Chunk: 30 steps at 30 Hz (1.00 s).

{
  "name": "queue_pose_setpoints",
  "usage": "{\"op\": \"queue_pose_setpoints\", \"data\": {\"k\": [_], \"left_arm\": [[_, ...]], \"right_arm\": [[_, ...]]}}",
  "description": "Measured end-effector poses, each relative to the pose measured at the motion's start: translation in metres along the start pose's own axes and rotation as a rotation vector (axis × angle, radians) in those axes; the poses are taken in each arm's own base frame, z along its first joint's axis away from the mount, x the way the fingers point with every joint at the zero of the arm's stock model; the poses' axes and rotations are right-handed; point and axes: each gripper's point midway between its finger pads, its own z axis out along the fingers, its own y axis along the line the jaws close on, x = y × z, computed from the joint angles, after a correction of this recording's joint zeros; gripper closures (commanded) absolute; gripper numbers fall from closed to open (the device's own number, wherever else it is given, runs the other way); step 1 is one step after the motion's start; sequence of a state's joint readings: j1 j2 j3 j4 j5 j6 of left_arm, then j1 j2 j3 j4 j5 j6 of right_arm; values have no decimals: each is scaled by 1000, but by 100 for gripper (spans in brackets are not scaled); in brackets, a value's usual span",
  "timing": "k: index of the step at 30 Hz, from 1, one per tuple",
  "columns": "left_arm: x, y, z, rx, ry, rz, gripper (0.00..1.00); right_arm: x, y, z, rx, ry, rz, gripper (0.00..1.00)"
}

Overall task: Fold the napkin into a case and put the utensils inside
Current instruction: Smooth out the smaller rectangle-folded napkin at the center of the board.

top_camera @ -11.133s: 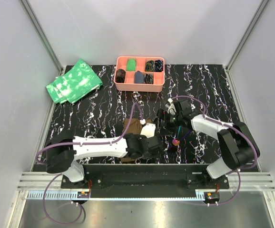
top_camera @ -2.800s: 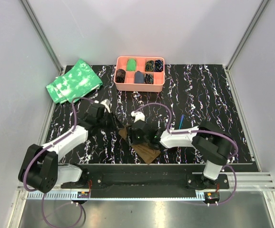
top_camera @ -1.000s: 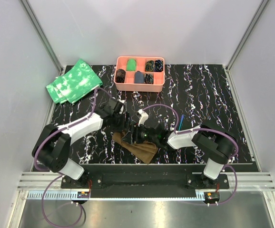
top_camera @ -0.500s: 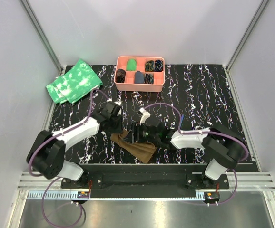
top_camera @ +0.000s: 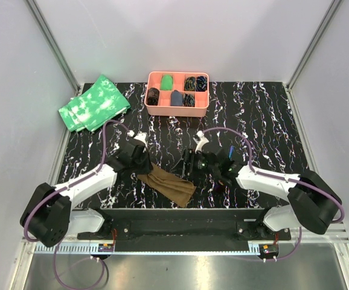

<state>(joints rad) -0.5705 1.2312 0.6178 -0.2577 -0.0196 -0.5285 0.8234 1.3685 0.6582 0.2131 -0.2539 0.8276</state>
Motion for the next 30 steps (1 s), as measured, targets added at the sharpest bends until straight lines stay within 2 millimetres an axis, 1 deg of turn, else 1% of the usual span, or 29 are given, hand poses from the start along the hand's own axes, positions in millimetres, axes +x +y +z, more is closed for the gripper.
{"op": "queue_pose_setpoints", "data": {"k": [1, 2, 4, 5, 8, 10, 13, 20, 22, 24, 25, 27, 28, 30], "left_arm": [[0, 0, 1, 4, -11, -1, 98], [0, 1, 1, 8, -22, -3, 98], [2, 2, 2, 14, -33, -5, 100], [2, 2, 3, 17, -40, -6, 100], [1, 2, 3, 28, -63, -9, 100], [1, 2, 3, 35, -76, -14, 100], [0, 2, 4, 43, -93, -20, 100], [-5, 4, 6, 60, -122, -38, 100], [-8, 3, 6, 69, -128, -42, 93], [-8, 4, 6, 70, -127, -42, 81], [-9, 5, 6, 66, -124, -42, 69], [-13, 5, 5, 51, -115, -40, 55], [-17, 4, 4, 41, -110, -41, 46], [-33, -1, -1, 17, -113, -51, 40]], "right_arm": [[4, -3, -1, 7, 12, 6, 35], [9, -7, -1, 14, 29, 12, 41], [18, -12, -3, 22, 64, 21, 47], [21, -13, -4, 21, 76, 27, 54], [28, -12, -4, 6, 106, 38, 59], [34, -14, -3, -5, 128, 48, 60], [45, -21, 1, -2, 167, 66, 60], [75, -51, 13, 21, 233, 130, 63], [86, -59, 15, 32, 252, 154, 64], [90, -57, 18, 16, 255, 162, 65], [91, -55, 19, 7, 254, 163, 66], [92, -53, 20, -9, 244, 169, 65], [93, -53, 20, -13, 239, 174, 66], [93, -54, 21, -13, 229, 186, 67]]}}
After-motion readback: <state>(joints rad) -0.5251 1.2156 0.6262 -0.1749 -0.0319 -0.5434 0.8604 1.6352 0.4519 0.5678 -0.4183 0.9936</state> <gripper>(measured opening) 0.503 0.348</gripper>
